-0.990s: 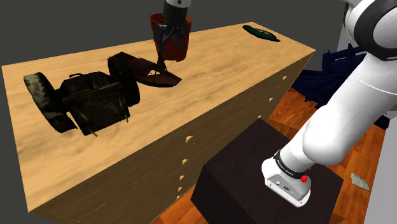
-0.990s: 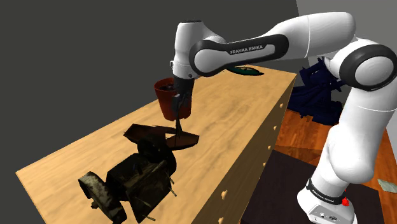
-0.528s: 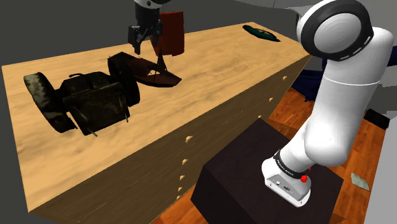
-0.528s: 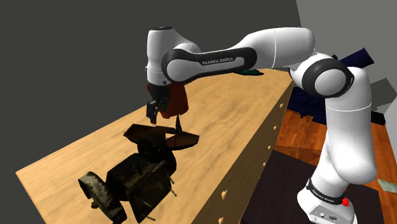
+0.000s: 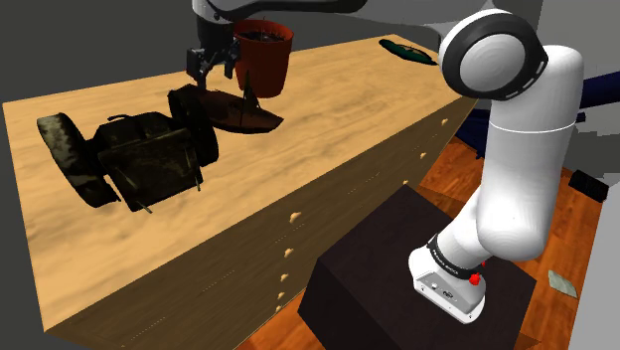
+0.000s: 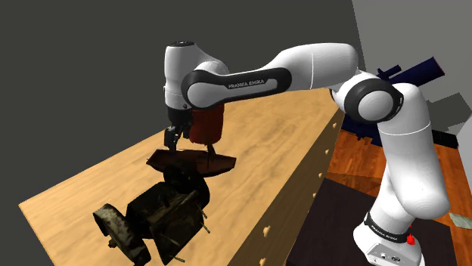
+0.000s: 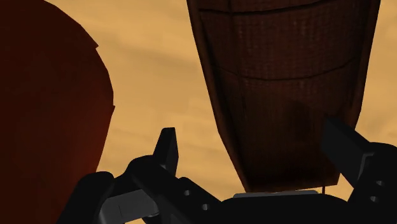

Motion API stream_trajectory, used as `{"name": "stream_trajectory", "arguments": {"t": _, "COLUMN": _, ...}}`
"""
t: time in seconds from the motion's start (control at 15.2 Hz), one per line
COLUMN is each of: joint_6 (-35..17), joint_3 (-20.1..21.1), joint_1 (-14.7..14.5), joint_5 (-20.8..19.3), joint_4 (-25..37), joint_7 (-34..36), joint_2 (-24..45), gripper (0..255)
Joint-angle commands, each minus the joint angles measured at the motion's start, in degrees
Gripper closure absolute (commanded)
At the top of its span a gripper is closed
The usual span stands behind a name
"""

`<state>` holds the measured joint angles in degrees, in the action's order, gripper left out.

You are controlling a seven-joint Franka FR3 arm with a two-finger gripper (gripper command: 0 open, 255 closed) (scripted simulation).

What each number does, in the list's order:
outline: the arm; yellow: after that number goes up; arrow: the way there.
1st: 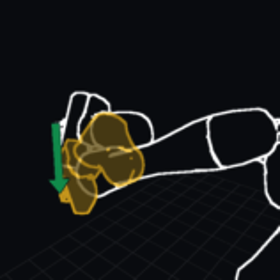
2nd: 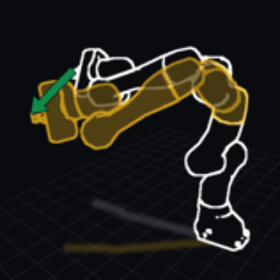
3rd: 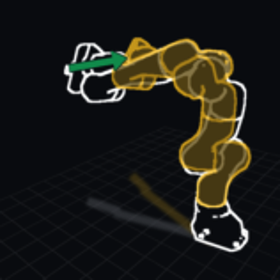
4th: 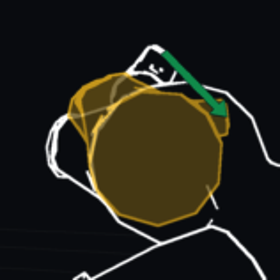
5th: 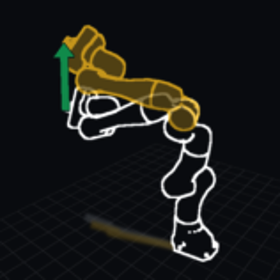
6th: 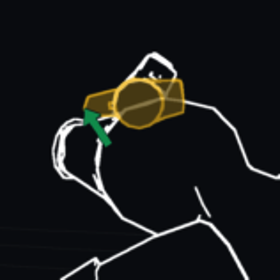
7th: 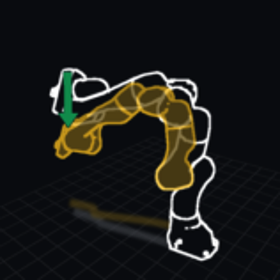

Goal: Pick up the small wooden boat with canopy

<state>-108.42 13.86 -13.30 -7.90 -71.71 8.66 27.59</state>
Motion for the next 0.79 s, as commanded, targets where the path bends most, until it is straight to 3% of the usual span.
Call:
{"name": "stream_trajectory", "arguments": {"t": 0.0, "joint_6": -1.78, "joint_3": -0.13, "joint_1": 0.23, "joint_5": -0.08, "joint_4": -2.86, "joint_7": 0.14, "joint_2": 0.01, "gripper": 0}}
{"name": "stream_trajectory", "arguments": {"t": 0.13, "joint_6": -1.78, "joint_3": -0.15, "joint_1": 0.22, "joint_5": -0.07, "joint_4": -2.86, "joint_7": 0.13, "joint_2": 0.0, "gripper": 0}}
{"name": "stream_trajectory", "arguments": {"t": 0.2, "joint_6": -1.45, "joint_3": -0.22, "joint_1": 0.17, "joint_5": -0.17, "joint_4": -1.9, "joint_7": 0.02, "joint_2": 0.65, "gripper": 255}}
{"name": "stream_trajectory", "arguments": {"t": 0.73, "joint_6": -2.1, "joint_3": -0.29, "joint_1": -0.15, "joint_5": -0.45, "joint_4": -1.21, "joint_7": 0.26, "joint_2": 1.97, "gripper": 255}}
